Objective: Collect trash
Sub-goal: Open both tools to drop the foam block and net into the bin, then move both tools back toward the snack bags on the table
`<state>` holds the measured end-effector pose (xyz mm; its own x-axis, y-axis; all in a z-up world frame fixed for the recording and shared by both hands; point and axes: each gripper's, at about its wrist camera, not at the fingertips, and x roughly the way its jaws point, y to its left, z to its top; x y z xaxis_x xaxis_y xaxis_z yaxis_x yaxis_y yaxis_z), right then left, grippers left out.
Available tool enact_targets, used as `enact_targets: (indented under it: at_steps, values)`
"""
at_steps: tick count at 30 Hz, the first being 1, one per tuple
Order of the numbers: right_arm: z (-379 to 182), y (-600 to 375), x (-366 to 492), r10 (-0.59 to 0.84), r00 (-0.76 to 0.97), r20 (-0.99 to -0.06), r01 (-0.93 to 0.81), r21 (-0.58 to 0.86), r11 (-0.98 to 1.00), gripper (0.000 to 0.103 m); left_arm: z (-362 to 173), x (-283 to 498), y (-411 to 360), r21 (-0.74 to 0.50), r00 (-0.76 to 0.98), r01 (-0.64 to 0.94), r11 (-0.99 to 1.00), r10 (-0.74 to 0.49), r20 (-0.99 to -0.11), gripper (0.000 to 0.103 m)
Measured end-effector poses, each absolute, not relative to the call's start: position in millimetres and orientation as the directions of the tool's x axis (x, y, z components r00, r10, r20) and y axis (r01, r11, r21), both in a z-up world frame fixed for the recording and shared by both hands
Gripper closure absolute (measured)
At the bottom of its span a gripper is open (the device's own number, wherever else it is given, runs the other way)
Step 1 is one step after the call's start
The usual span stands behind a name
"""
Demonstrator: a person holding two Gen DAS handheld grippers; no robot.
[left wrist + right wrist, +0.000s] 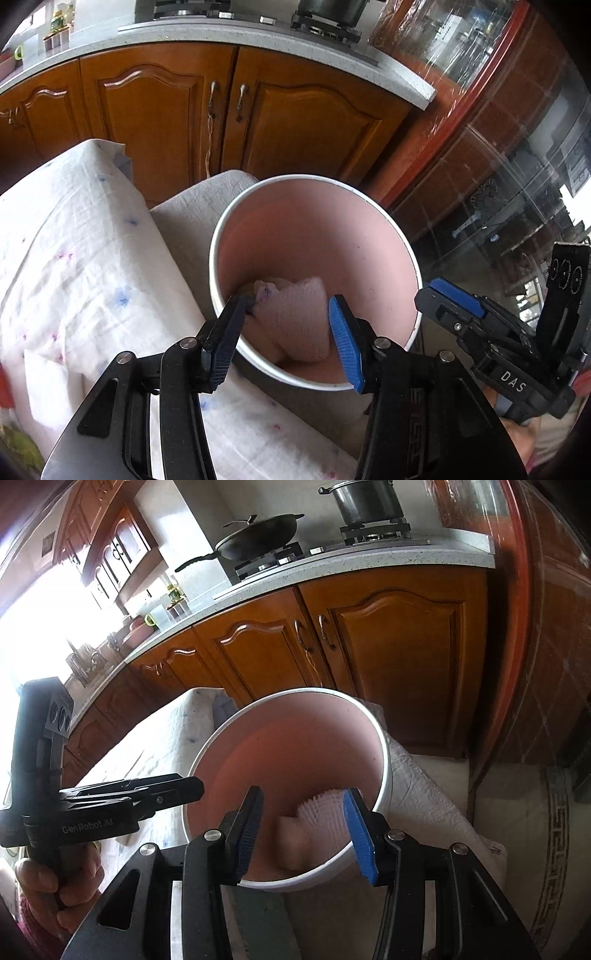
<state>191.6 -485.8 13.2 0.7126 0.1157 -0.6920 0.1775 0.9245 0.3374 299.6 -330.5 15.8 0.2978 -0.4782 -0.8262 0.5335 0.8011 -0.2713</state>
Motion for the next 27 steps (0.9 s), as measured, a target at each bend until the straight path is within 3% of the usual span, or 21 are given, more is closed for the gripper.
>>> enact_targets:
  at_steps: [5,13,27]
  values:
    - [18,-481,184,0.130,0.730,-0.670,0.165,0.358,0.919,0.055,21,295,-312,-0.288,0.320,0.509,0.811,-0.489,-0.811,0.055]
    - [28,-461,170,0.169,0.761,-0.627,0.125,0.397,0.909,0.044,26,272,-266,-0.309,0.377,0.448,0.839,-0.491,-0.785,0.055]
    - [26,-399,164,0.277,0.741,-0.611,0.019,0.431,0.902,0.042,28,240,-168,-0.374,0.445,0.326,0.868,-0.490,-0.750,0.055]
